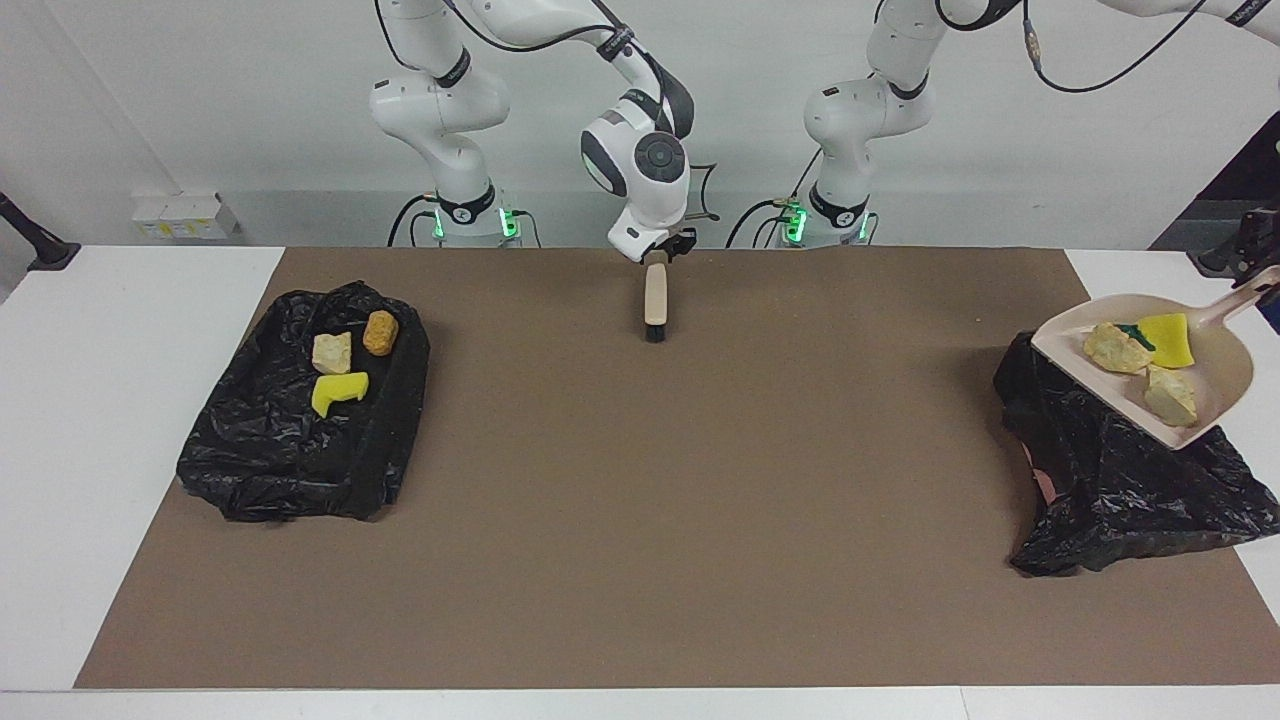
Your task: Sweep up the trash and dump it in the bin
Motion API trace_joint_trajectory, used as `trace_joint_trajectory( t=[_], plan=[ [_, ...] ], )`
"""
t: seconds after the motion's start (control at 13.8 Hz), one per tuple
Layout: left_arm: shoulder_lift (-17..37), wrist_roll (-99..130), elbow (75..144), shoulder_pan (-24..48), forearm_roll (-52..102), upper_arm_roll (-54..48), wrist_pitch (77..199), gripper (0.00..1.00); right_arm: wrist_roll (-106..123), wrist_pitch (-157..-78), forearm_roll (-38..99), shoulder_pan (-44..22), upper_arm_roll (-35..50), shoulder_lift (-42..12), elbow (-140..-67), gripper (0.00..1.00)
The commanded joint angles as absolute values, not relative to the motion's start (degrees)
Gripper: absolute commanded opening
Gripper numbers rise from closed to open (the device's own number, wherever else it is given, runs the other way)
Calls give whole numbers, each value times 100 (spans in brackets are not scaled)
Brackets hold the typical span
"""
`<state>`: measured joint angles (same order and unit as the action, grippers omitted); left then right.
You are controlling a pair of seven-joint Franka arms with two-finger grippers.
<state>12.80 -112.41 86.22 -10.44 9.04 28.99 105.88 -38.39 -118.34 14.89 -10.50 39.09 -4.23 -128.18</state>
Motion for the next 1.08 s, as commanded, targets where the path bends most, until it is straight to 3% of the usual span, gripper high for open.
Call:
trace_joint_trajectory(
  t=[0.0, 0.58, 1.01],
  plan=[
    [1696, -11347, 8026, -1151, 415, 2795, 10854, 0, -3683, -11962, 1021, -949, 3667, -528, -12490, 100],
    [1916, -11040, 7954, -607, -1764, 2769, 11593, 0, -1813, -11953, -359, -940, 1242, -633, -11260, 100],
    [1784, -10881, 7884, -159, -2601, 2839, 11400, 0, -503, -11673, -422, -941, -95, -493, -10539, 100]
  ],
)
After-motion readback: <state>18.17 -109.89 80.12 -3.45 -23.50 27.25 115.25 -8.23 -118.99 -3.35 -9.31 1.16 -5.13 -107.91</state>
